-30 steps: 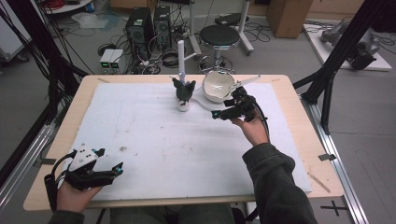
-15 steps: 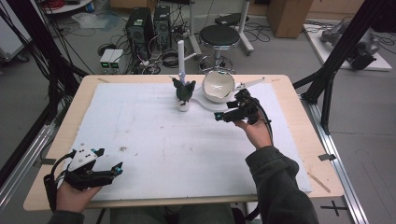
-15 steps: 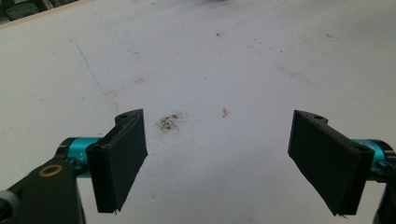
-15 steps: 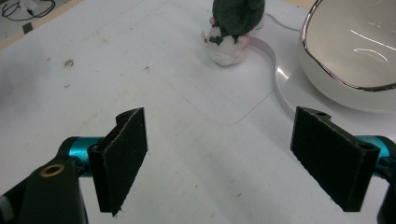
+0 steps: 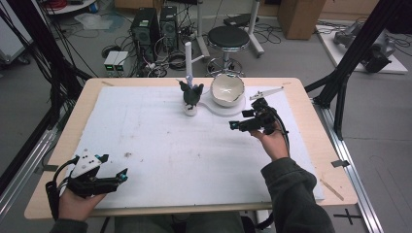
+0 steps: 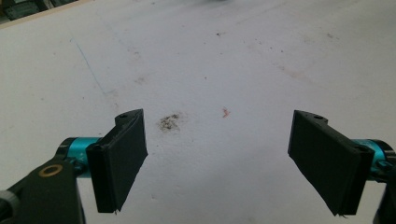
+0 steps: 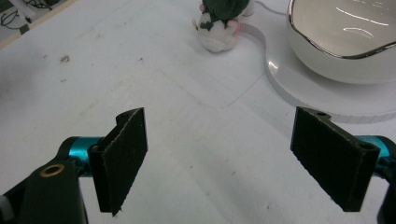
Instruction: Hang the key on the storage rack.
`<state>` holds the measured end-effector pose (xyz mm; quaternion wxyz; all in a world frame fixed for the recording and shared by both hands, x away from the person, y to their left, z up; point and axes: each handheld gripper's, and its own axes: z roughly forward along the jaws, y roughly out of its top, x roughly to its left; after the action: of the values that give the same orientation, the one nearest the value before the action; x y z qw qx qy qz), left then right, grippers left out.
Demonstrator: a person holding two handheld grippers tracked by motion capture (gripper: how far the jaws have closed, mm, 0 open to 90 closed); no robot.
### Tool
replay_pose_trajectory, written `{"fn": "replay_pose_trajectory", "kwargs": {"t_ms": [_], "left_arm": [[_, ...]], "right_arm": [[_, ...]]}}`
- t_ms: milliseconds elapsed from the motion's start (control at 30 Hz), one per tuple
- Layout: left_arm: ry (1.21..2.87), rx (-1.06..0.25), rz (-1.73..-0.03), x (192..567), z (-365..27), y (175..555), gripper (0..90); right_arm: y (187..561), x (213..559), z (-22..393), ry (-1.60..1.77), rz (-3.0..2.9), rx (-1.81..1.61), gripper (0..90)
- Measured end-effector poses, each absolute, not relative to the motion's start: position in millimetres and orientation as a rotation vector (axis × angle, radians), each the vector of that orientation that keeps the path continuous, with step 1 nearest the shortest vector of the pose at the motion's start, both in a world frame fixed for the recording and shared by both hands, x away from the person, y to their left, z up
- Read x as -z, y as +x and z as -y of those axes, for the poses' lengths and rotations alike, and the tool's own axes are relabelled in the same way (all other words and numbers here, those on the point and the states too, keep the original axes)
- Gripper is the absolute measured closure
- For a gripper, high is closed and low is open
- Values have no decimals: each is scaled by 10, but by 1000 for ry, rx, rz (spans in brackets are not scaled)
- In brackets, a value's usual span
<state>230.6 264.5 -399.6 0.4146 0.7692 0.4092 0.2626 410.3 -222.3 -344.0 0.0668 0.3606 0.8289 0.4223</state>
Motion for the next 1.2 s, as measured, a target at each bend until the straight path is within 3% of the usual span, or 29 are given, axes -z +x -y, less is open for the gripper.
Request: {"fn": "replay_pose_trajectory", "kwargs": {"t_ms": [1200], "left_arm": [[1932,-658,-1030,3994,-2644,2304,197]], "right_arm": [[3680,3597,2475,1055,-2438,-1263,150]]}}
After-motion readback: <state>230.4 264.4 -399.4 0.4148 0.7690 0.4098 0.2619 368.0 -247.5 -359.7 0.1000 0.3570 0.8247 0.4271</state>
